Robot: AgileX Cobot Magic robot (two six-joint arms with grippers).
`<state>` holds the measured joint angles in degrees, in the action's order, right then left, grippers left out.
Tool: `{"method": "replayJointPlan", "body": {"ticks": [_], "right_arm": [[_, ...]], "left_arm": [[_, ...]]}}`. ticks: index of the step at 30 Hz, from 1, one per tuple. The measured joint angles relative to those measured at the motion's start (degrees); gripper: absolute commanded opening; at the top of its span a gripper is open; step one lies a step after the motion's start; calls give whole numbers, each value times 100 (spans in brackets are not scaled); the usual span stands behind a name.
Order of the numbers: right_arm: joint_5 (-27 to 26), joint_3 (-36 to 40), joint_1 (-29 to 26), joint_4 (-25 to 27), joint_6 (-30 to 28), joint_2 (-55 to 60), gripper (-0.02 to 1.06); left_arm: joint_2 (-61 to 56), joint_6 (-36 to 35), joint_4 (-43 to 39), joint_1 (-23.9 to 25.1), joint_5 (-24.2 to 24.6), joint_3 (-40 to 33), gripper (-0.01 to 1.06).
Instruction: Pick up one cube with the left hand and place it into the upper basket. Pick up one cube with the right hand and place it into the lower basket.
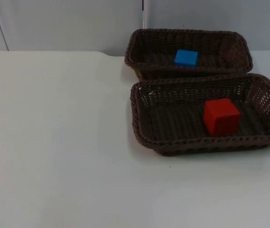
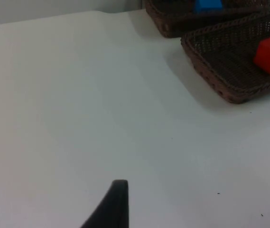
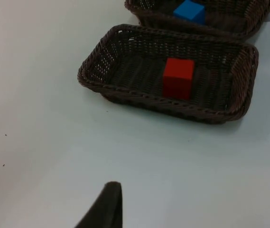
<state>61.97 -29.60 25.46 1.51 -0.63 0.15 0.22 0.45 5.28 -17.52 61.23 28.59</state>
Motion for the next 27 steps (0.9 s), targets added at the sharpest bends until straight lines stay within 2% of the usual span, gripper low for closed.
{"method": "replayJointPlan", "body": {"ticks": [27], "right_arm": [[0, 0, 0, 0, 0, 0, 105]], "left_arm": [[0, -9, 0, 0, 0, 0, 105]]}}
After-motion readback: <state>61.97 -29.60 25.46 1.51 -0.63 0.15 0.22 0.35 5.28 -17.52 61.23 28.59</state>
